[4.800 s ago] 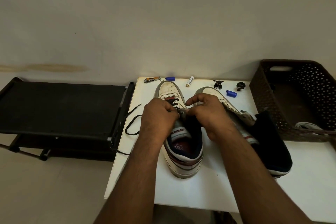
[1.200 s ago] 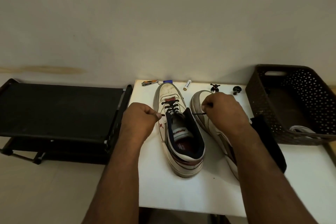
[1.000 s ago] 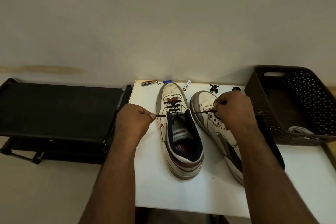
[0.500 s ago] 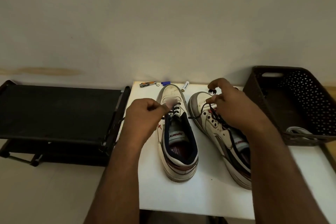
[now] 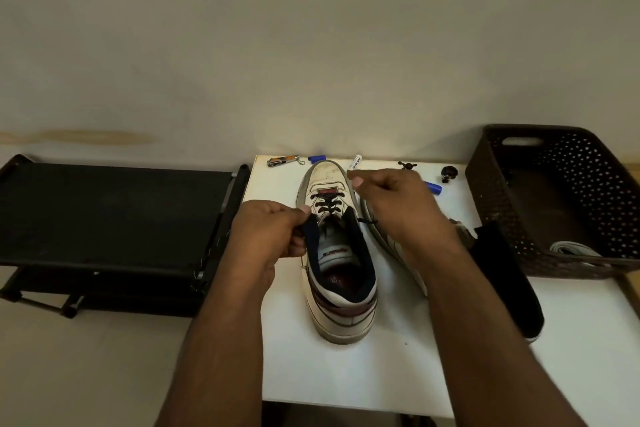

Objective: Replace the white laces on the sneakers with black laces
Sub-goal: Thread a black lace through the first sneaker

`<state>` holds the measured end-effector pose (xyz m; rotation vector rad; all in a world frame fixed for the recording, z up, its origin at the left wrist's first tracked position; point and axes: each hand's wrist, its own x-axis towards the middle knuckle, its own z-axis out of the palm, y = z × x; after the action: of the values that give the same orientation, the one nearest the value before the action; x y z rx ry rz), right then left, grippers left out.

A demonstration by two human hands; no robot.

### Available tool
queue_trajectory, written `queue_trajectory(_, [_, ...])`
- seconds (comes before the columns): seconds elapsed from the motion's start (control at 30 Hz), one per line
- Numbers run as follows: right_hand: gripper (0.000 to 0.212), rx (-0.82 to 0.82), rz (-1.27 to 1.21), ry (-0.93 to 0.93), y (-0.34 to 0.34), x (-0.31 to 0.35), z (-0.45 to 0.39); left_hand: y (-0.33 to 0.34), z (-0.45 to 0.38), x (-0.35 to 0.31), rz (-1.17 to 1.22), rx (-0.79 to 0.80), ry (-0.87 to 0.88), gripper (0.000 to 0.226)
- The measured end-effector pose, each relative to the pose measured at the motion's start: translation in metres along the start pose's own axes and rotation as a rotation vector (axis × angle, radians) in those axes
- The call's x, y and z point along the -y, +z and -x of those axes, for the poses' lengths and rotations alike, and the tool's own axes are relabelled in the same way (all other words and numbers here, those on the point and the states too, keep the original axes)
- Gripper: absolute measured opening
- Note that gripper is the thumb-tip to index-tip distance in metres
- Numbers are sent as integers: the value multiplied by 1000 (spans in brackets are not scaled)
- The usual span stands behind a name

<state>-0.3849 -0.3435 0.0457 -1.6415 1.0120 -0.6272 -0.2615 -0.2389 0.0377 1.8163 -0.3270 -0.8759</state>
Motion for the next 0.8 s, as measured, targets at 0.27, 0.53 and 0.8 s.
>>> queue_trajectory(0.27, [32, 201, 386, -250, 15, -1, 4, -1, -6, 2, 26, -27, -6, 16])
queue_trajectory(0.53, [11, 190, 404, -239, 11, -5, 4, -3, -3, 0, 56, -57, 43, 10])
queue_trajectory(0.8, [20, 188, 887, -293, 33, -2, 7, -4, -3, 1, 37, -68, 64, 12])
